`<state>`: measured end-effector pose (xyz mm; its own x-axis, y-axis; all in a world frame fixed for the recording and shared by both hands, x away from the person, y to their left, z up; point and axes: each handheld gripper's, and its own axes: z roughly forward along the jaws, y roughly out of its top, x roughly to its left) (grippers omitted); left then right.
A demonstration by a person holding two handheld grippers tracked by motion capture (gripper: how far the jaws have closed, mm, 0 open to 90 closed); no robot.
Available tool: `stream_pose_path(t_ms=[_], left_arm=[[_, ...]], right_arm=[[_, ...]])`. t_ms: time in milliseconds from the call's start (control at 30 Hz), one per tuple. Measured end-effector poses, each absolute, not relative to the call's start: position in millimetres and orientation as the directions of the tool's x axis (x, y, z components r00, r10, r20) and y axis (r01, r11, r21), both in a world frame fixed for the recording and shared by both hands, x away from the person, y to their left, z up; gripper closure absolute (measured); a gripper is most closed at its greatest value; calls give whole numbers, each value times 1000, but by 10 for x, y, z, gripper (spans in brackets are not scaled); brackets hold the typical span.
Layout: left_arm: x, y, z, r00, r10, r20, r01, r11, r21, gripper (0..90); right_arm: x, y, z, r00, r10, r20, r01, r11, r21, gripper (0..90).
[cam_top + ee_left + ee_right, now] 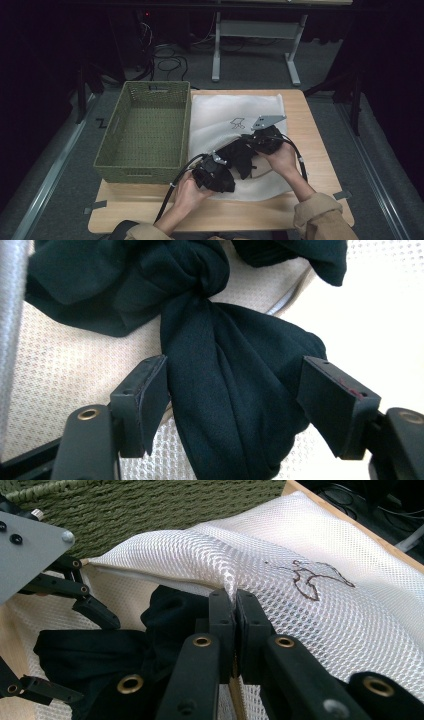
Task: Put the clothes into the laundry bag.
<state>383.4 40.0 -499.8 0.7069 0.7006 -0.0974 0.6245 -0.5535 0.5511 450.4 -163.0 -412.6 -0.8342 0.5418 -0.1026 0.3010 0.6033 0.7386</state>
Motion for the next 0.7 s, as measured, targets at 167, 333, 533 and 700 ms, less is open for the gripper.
stream_pose_path(t_ms=[167,333,533,700], left_arm=[[3838,383,-5013,714,690,-123,631,-557,540,322],[3850,336,-5037,724,672,-155,636,-564,526,511],[3855,249,-5065,770,632,-92,572,-617,540,820],[3874,220,-5008,776,624,-91,551,-602,578,845]], right_arm=[[4500,-1631,-4126,-832,546,-97,309,601,737,881],[4502,-1628,-4125,-833,543,-103,302,604,737,881],[4500,-1620,-4118,-833,543,-106,300,605,738,881],[4506,-1637,-4115,-834,542,-100,305,606,735,881]])
